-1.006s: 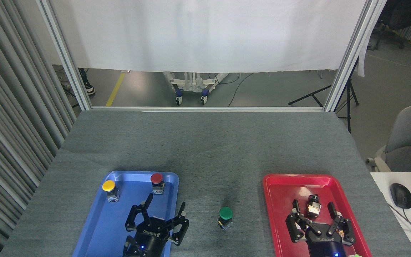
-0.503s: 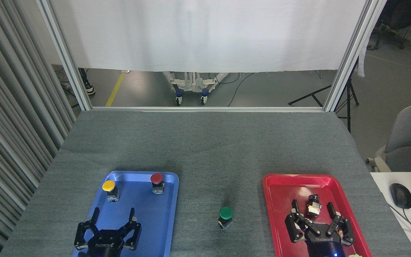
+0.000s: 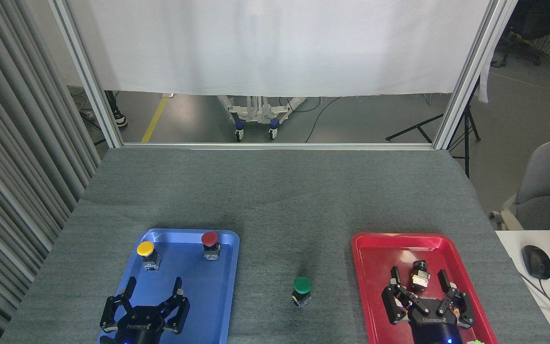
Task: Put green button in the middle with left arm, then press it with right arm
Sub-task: 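Move the right hand out of the red tray toward the green button, then press down on the green button with the right hand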
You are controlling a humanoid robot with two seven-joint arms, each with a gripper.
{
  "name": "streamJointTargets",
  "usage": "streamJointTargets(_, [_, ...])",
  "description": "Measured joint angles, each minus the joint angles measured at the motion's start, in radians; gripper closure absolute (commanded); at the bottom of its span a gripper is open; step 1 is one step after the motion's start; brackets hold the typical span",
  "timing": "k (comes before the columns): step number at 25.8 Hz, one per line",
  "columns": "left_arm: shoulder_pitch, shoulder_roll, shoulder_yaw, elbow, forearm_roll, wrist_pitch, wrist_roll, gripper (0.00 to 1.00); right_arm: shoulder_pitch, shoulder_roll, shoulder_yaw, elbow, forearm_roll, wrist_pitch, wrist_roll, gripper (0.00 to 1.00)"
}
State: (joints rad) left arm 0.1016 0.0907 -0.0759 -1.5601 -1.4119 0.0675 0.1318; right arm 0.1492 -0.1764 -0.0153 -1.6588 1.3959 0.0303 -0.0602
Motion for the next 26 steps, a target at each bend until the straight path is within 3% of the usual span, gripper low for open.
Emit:
streamJointTargets(8, [0.001, 0.006, 0.005, 0.0, 0.014, -0.006, 0.0, 0.0, 0.001, 0.003, 0.003, 0.002, 0.0, 0.0, -0.001, 0.02])
streamJointTargets(10, [0.001, 0.006, 0.005, 0.0, 0.015, -0.006, 0.0, 0.01, 0.0, 0.003, 0.006, 0.002, 0.001, -0.003, -0.001, 0.25])
streamJointTargets(13, [0.002, 0.006, 0.005, 0.0, 0.016, -0.006, 0.0, 0.0, -0.001, 0.008, 0.013, 0.003, 0.008, -0.03, -0.002, 0.75])
streamJointTargets(15, [0.003, 0.006, 0.005, 0.0, 0.016, -0.006, 0.0, 0.01, -0.002, 0.012, 0.024, 0.004, 0.018, -0.059, -0.006, 0.95])
streamJointTargets(16, [0.003, 0.006, 0.005, 0.0, 0.016, -0.006, 0.0, 0.01, -0.003, 0.015, 0.034, 0.005, 0.025, -0.072, -0.005, 1.0])
streamJointTargets(26, [0.003, 0.006, 0.008, 0.0, 0.033, -0.006, 0.0, 0.0, -0.026, 0.053, 0.165, 0.039, 0.125, -0.102, 0.015, 1.0])
